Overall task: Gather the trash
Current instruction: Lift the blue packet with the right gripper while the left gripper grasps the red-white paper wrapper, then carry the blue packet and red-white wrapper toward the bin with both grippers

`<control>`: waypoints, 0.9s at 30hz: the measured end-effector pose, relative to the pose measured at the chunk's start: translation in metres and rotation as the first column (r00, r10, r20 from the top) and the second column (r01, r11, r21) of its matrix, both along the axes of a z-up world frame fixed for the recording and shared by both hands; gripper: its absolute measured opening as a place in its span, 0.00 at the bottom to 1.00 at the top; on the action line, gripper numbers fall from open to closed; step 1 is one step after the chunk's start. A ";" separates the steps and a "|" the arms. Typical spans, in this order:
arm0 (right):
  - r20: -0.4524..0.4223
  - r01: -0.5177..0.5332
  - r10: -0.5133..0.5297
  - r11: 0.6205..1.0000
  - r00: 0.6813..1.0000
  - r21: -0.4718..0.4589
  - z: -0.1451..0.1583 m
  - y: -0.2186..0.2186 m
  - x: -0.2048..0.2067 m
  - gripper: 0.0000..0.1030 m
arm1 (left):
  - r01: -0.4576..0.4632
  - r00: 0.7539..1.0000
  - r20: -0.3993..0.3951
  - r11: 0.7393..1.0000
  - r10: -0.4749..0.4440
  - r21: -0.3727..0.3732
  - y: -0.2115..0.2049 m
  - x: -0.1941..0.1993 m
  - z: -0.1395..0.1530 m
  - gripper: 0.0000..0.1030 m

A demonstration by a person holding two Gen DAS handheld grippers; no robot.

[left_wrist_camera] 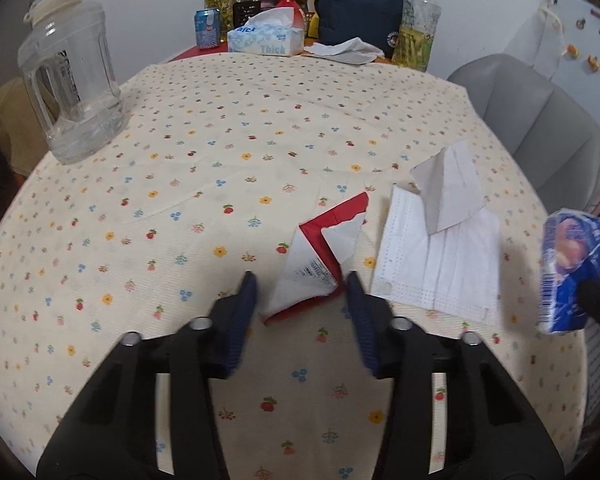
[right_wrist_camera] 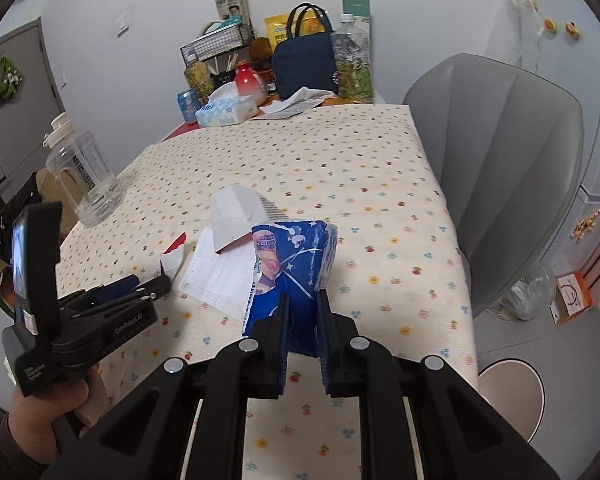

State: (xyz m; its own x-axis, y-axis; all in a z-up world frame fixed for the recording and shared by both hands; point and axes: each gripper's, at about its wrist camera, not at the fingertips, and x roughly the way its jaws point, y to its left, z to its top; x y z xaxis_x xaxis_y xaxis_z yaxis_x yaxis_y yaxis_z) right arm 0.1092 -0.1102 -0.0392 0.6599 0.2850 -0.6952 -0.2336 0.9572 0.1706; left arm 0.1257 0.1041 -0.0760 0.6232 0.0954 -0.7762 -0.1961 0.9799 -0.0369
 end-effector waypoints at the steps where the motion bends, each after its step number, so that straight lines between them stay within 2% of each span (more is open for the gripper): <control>1: 0.002 0.002 -0.002 1.000 1.000 0.005 0.001 -0.003 -0.001 0.13 | -0.005 1.000 -0.001 1.000 0.005 0.007 0.001 -0.001 0.000 0.29; 3: 0.005 0.003 -0.003 1.000 1.000 0.011 0.002 -0.007 -0.003 0.13 | -0.003 1.000 -0.002 1.000 0.003 0.016 0.001 -0.004 0.001 0.25; 6: 0.008 0.005 -0.005 1.000 1.000 0.015 0.003 -0.013 -0.006 0.13 | 0.003 1.000 0.011 1.000 -0.003 -0.001 0.001 -0.010 0.003 0.24; 21: 0.034 0.050 -0.050 0.999 0.998 0.013 0.013 -0.042 -0.018 0.13 | 0.045 0.991 0.123 0.999 -0.043 -0.015 -0.026 -0.026 0.042 0.24; 27: 0.037 0.079 -0.080 0.997 0.996 0.013 0.014 -0.059 -0.021 0.13 | 0.096 0.985 0.148 0.995 -0.091 -0.025 -0.048 -0.027 0.051 0.24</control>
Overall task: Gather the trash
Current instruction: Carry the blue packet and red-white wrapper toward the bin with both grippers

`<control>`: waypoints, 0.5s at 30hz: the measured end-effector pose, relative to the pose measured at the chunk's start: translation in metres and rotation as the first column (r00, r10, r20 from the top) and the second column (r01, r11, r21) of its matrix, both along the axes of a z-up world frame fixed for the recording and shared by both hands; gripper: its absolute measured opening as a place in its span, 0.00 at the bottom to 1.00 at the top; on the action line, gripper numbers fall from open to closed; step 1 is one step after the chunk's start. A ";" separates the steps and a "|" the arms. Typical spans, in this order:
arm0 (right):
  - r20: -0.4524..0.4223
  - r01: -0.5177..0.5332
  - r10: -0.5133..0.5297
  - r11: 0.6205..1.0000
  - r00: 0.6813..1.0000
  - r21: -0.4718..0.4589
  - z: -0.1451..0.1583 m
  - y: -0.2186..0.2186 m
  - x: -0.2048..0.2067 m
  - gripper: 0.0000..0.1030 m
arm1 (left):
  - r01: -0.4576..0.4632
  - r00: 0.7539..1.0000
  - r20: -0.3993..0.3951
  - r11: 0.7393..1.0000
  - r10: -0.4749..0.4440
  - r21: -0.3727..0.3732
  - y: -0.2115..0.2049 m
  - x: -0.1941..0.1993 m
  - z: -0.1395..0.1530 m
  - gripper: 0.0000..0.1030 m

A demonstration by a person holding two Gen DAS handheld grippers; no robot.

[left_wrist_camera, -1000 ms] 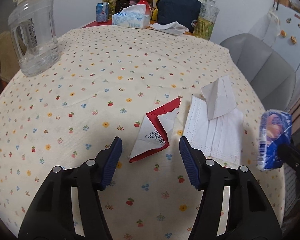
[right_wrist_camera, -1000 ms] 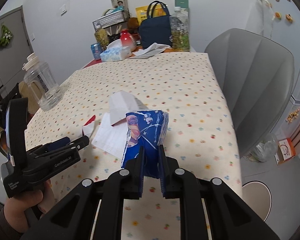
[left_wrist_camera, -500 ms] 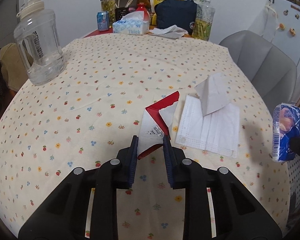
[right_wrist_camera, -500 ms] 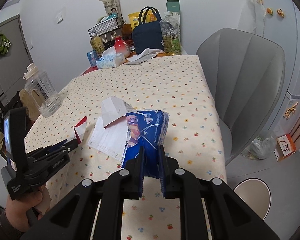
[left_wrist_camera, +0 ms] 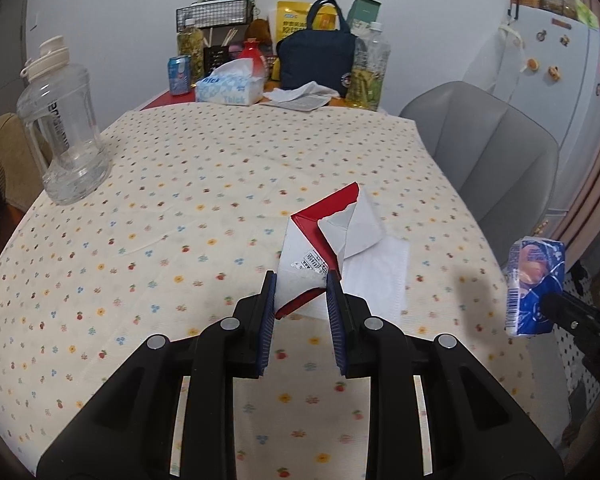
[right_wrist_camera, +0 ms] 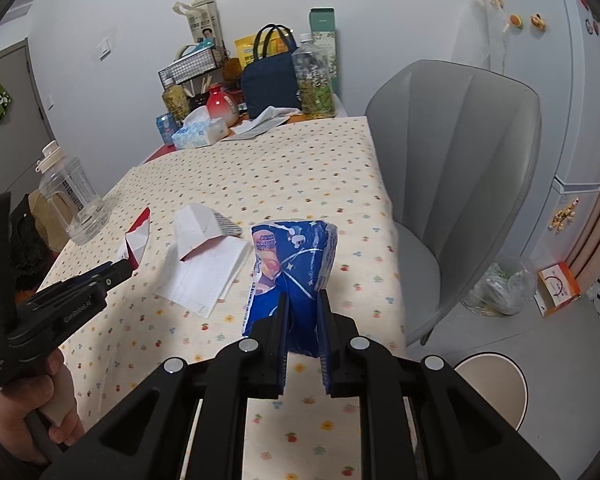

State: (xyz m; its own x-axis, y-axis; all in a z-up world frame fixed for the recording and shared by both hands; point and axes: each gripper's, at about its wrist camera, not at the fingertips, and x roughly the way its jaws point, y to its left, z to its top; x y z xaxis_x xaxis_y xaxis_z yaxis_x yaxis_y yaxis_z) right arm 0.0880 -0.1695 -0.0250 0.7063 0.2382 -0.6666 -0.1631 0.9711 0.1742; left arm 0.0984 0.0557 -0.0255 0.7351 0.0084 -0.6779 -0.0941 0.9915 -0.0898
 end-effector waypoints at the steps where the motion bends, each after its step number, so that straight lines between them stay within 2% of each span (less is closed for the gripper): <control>1: 0.001 0.005 -0.005 1.000 1.000 0.000 0.000 -0.003 0.000 0.13 | 0.007 1.000 0.002 1.000 -0.007 -0.001 -0.003 0.001 0.001 0.24; 15: 0.003 0.127 -0.127 0.992 0.992 0.013 -0.001 -0.072 -0.010 0.13 | 0.157 0.988 0.004 0.988 -0.157 0.007 -0.086 0.014 0.005 0.24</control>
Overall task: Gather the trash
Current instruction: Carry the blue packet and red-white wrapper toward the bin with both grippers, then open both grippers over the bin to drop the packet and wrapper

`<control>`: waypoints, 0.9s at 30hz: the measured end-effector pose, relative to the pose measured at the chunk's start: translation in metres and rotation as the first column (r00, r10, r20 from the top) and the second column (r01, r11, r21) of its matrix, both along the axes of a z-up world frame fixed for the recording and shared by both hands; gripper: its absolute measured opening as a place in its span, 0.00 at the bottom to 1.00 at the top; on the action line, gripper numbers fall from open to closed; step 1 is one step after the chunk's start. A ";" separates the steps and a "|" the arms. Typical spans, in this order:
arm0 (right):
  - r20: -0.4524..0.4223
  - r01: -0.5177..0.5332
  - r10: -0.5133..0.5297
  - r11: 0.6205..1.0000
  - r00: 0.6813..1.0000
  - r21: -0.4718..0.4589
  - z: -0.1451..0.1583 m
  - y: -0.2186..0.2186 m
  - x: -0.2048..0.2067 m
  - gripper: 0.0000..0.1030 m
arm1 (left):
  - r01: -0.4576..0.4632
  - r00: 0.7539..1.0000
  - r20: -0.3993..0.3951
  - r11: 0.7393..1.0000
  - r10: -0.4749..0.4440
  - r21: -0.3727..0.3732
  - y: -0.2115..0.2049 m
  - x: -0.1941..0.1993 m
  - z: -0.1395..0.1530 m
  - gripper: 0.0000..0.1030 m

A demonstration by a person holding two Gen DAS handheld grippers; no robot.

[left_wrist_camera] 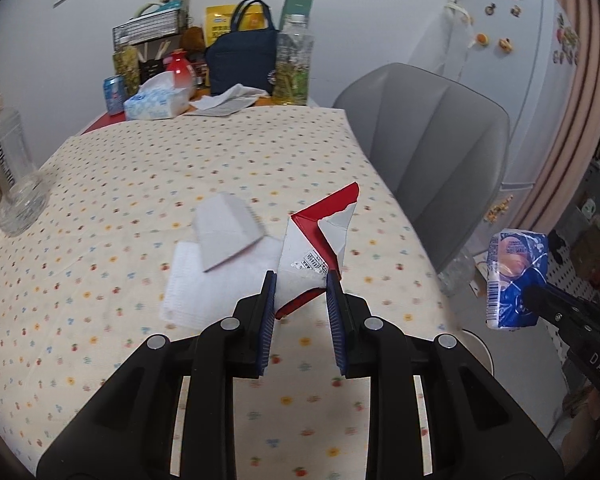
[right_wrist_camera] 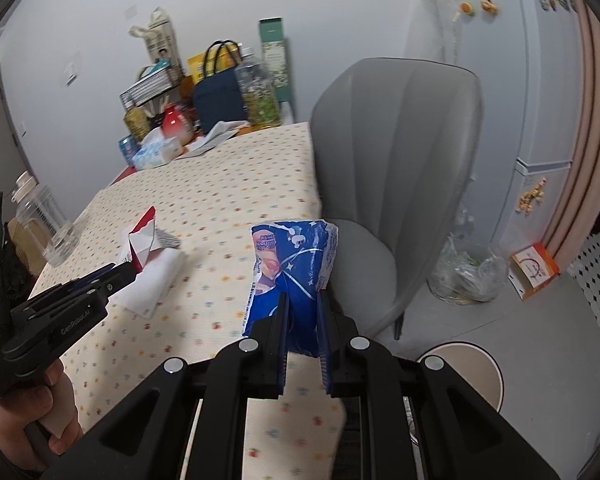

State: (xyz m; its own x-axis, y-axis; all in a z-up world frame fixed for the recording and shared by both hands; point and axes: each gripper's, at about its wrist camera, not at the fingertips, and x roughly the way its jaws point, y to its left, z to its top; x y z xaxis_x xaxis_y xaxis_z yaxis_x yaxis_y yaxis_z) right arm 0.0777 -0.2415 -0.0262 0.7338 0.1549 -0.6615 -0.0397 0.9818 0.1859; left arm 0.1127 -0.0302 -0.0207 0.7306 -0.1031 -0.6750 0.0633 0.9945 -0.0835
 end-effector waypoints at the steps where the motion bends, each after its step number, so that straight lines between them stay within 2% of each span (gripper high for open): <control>1: -0.001 0.011 -0.011 1.000 1.000 0.003 -0.001 -0.006 -0.001 0.13 | 0.011 1.000 -0.001 1.000 -0.011 0.003 -0.007 0.001 0.000 0.24; 15: -0.029 0.140 -0.139 0.989 0.990 0.036 -0.020 -0.087 -0.012 0.13 | 0.161 0.987 -0.032 0.986 -0.159 0.045 -0.104 0.017 -0.009 0.24; 27: -0.060 0.241 -0.238 0.969 0.969 0.061 -0.036 -0.150 -0.020 0.13 | 0.295 0.954 -0.081 0.953 -0.289 0.074 -0.191 0.035 -0.026 0.24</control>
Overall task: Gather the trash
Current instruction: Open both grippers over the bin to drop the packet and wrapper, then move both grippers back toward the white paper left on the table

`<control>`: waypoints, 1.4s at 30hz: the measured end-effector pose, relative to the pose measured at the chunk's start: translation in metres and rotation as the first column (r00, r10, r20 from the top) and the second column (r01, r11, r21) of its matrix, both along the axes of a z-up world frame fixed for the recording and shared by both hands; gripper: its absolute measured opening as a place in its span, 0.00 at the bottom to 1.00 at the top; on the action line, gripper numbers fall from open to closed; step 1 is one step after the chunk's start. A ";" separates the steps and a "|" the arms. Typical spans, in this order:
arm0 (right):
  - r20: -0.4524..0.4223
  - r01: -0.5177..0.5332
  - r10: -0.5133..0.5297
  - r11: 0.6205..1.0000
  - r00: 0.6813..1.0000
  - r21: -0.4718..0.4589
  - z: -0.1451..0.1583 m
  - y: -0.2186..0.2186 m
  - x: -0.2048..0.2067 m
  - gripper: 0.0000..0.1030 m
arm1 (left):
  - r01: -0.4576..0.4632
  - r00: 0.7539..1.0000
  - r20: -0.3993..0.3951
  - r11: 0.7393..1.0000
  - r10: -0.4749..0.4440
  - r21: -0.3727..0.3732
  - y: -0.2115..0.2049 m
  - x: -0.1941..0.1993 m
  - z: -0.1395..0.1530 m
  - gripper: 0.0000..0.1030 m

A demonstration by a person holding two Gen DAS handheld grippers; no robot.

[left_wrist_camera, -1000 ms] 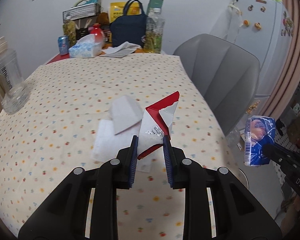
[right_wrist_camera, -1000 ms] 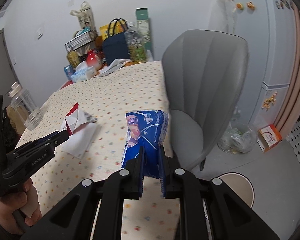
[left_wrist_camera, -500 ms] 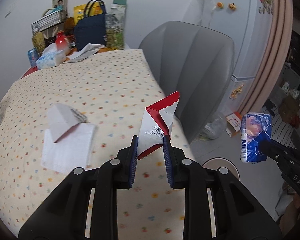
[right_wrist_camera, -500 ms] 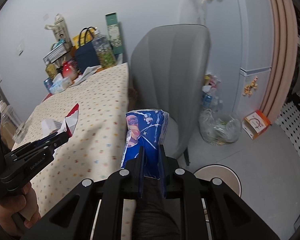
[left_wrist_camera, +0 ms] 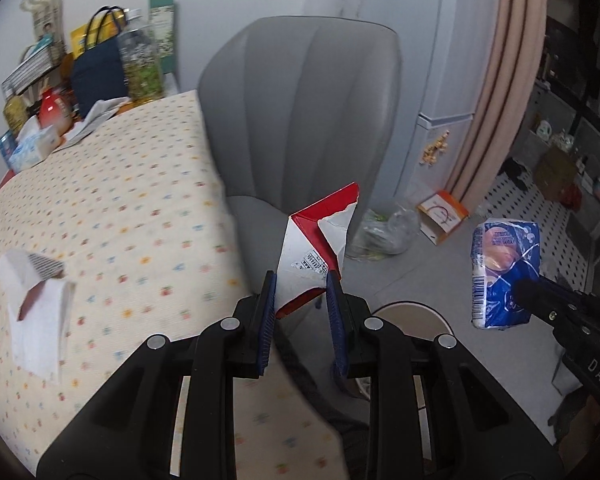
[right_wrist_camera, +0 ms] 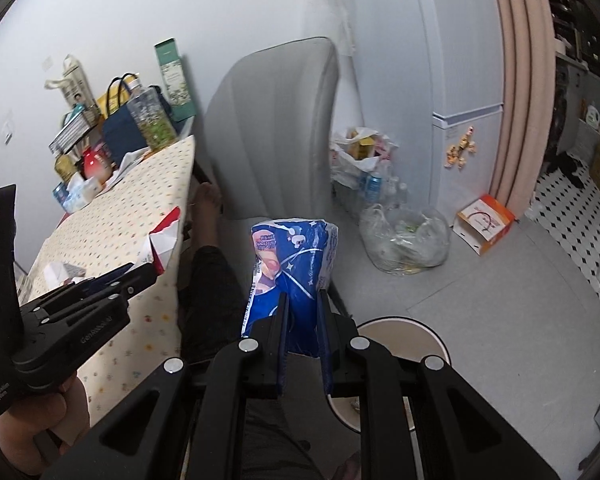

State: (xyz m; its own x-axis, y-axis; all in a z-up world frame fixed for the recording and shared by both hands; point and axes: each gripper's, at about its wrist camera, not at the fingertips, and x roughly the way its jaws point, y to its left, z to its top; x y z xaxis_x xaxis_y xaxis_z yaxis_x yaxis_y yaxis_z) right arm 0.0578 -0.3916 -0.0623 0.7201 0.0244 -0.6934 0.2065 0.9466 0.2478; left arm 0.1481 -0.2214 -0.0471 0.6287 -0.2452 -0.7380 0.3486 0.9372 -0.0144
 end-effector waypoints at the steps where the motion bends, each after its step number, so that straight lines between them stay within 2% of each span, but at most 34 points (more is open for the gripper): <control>1: -0.003 0.009 -0.009 1.000 1.000 0.003 -0.002 -0.005 -0.001 0.13 | 0.011 1.000 -0.003 1.000 -0.011 0.003 -0.006 0.002 -0.001 0.24; 6: -0.024 0.058 -0.057 0.998 0.998 0.015 -0.014 -0.031 -0.002 0.14 | 0.053 0.998 -0.018 0.998 -0.053 0.016 -0.031 0.006 -0.008 0.24; 9: -0.054 0.098 -0.097 0.995 0.994 0.031 -0.025 -0.047 -0.002 0.18 | 0.075 0.997 -0.030 0.997 -0.074 0.028 -0.043 0.007 -0.013 0.24; 10: -0.065 0.114 -0.111 0.993 0.992 0.037 -0.029 -0.051 -0.002 0.25 | 0.081 0.996 -0.034 0.996 -0.080 0.033 -0.048 0.006 -0.016 0.24; 11: -0.073 0.127 -0.124 0.991 0.990 0.043 -0.032 -0.056 -0.003 0.40 | 0.086 0.996 -0.038 0.996 -0.084 0.036 -0.050 0.006 -0.017 0.24; 13: -0.071 0.155 -0.153 0.987 0.986 0.029 -0.036 -0.063 -0.006 0.53 | 0.095 0.995 -0.044 0.995 -0.093 0.044 -0.057 0.006 -0.021 0.24; 15: -0.070 0.170 -0.168 0.985 0.983 0.027 -0.038 -0.069 -0.009 0.54 | 0.106 0.993 -0.051 0.993 -0.103 0.049 -0.063 0.006 -0.024 0.24; 23: -0.059 0.257 -0.256 0.966 0.965 0.015 -0.039 -0.099 -0.026 0.69 | 0.157 0.986 -0.072 0.986 -0.153 0.061 -0.091 0.001 -0.032 0.24; 29: -0.056 0.306 -0.305 0.952 0.951 0.012 -0.039 -0.120 -0.043 0.74 | 0.222 0.972 -0.096 0.973 -0.216 0.055 -0.121 -0.009 -0.037 0.24; 32: -0.055 0.329 -0.328 0.944 0.943 0.012 -0.038 -0.127 -0.050 0.74 | 0.266 0.958 -0.119 0.963 -0.261 0.028 -0.134 -0.014 -0.039 0.25; 34: -0.055 0.338 -0.337 0.941 0.940 0.013 -0.039 -0.130 -0.052 0.74 | 0.307 0.943 -0.136 0.952 -0.304 0.000 -0.141 -0.018 -0.039 0.37; 36: -0.055 0.340 -0.339 0.940 0.939 0.015 -0.039 -0.131 -0.054 0.74 | 0.323 0.939 -0.128 0.947 -0.320 -0.002 -0.142 -0.022 -0.037 0.65; 39: -0.054 0.330 -0.329 0.944 0.943 0.018 -0.040 -0.130 -0.053 0.74 | 0.304 0.947 -0.109 0.953 -0.302 -0.006 -0.133 -0.021 -0.031 0.82; 42: -0.050 0.309 -0.308 0.951 0.950 0.017 -0.039 -0.124 -0.050 0.74 | 0.260 0.960 -0.100 0.965 -0.260 -0.016 -0.120 -0.014 -0.024 0.88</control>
